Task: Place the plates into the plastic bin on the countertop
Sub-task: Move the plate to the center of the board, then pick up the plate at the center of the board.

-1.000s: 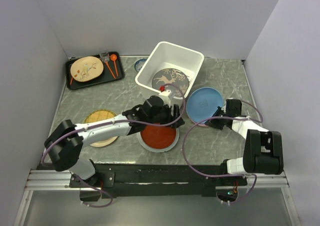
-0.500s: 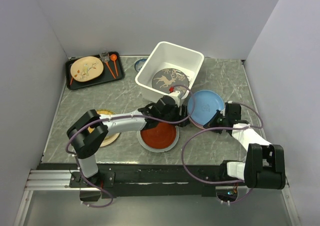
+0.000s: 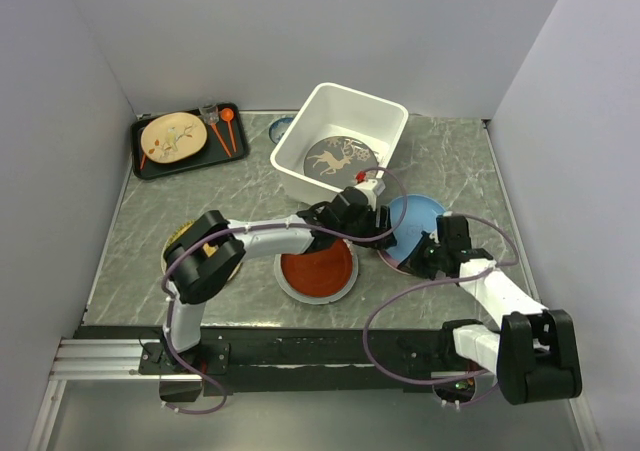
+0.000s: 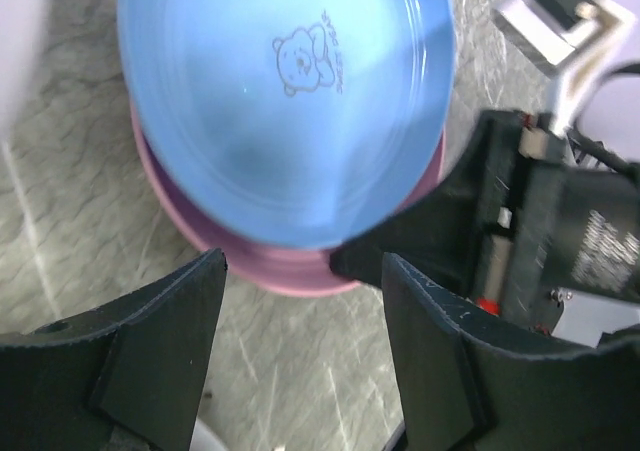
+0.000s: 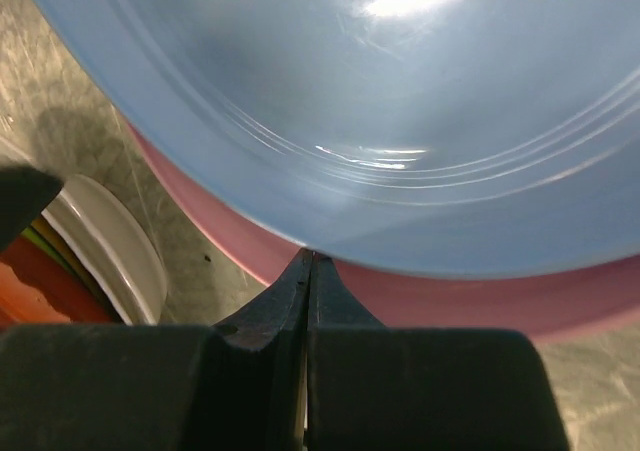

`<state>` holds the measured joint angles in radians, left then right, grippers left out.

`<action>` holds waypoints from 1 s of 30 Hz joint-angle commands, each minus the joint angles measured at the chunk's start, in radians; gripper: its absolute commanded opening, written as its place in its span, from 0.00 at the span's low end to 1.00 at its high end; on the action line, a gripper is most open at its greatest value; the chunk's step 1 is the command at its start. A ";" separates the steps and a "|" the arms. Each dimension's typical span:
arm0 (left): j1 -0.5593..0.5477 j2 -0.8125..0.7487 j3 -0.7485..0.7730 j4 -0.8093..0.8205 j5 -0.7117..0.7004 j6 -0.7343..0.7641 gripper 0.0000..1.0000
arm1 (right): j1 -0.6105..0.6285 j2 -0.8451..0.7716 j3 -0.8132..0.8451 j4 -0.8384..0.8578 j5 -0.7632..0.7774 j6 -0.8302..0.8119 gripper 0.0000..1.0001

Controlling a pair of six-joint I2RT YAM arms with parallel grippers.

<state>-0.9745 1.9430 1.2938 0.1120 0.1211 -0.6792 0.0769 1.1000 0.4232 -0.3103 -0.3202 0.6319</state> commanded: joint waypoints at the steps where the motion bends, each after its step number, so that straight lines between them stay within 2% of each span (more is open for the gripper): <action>1: -0.007 0.037 0.053 0.031 0.000 -0.022 0.68 | 0.011 -0.055 -0.003 -0.064 0.038 0.008 0.00; 7: -0.009 0.056 0.071 -0.001 -0.063 -0.026 0.69 | 0.011 -0.084 -0.011 -0.078 0.038 0.006 0.00; 30: -0.007 0.232 0.188 -0.040 -0.029 -0.054 0.66 | 0.012 -0.094 -0.014 -0.072 0.021 0.002 0.00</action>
<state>-0.9920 2.1189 1.4456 0.1043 0.0814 -0.7029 0.0807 1.0264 0.4183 -0.3710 -0.2974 0.6350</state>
